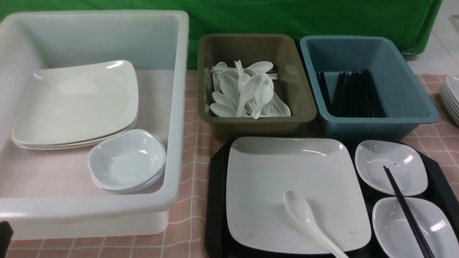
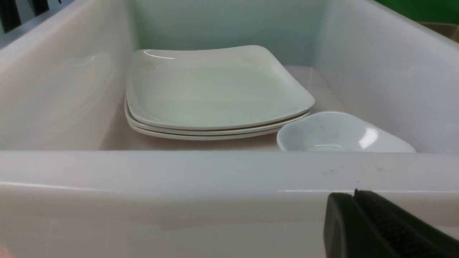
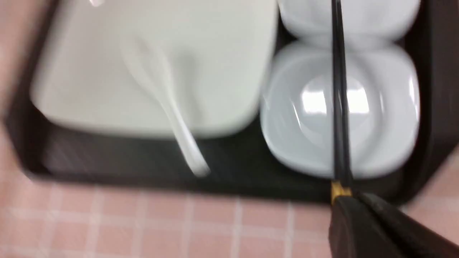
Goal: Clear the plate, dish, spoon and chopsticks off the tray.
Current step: Use the right arm to grab a pair of chopsticks from the plate
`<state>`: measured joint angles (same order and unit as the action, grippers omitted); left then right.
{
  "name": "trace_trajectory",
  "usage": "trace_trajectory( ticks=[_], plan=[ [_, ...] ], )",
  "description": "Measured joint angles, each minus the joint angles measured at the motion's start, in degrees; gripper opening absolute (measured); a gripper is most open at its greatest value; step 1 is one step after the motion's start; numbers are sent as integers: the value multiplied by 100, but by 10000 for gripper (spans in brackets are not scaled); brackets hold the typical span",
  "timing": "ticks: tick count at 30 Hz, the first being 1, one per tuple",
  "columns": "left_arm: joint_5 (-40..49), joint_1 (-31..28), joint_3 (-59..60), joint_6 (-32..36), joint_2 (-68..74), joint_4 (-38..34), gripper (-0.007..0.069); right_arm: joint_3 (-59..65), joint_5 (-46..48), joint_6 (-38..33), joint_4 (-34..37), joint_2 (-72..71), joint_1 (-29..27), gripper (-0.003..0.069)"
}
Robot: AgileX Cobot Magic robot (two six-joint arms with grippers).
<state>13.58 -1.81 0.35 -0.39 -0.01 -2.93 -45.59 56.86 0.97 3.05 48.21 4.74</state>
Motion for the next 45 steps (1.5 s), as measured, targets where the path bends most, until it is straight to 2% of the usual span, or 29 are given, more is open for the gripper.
trace_trajectory(
  ticks=[2,3,4,6,8,9,13,17,27,30,33,36,37,45],
  plan=[
    [0,0,0,0,0,0,4,-29,126,0,-121,331,0,94],
    [0,0,0,0,0,0,4,-54,135,0,-227,933,0,170],
    [0,0,0,0,0,0,4,-68,98,0,-251,1221,0,217],
    [0,0,0,0,0,0,4,-86,-8,-21,-305,1542,0,275],
    [0,0,0,0,0,0,4,-137,-137,-193,-305,2109,0,382],
    [0,0,0,0,0,0,4,-158,-159,-299,-305,2320,0,409],
    [0,0,0,0,0,0,4,-203,-299,-483,-353,2974,85,486],
    [0,0,0,0,0,0,4,-224,-692,-507,-653,3810,332,510],
    [0,0,0,0,0,0,4,-310,-1515,-507,-937,4670,372,512],
    [0,0,0,5,0,0,4,-310,-1579,-507,-949,4712,372,489],
    [0,0,0,1,0,0,4,-310,-1579,-507,-949,4717,372,365],
    [0,0,0,1,0,0,4,-310,-1545,-507,-936,4717,372,170],
    [0,0,0,1,0,0,4,-310,-1510,-510,-937,4717,372,149],
    [0,0,0,1,0,0,4,-337,-1113,-510,-763,4217,372,158]
  ],
)
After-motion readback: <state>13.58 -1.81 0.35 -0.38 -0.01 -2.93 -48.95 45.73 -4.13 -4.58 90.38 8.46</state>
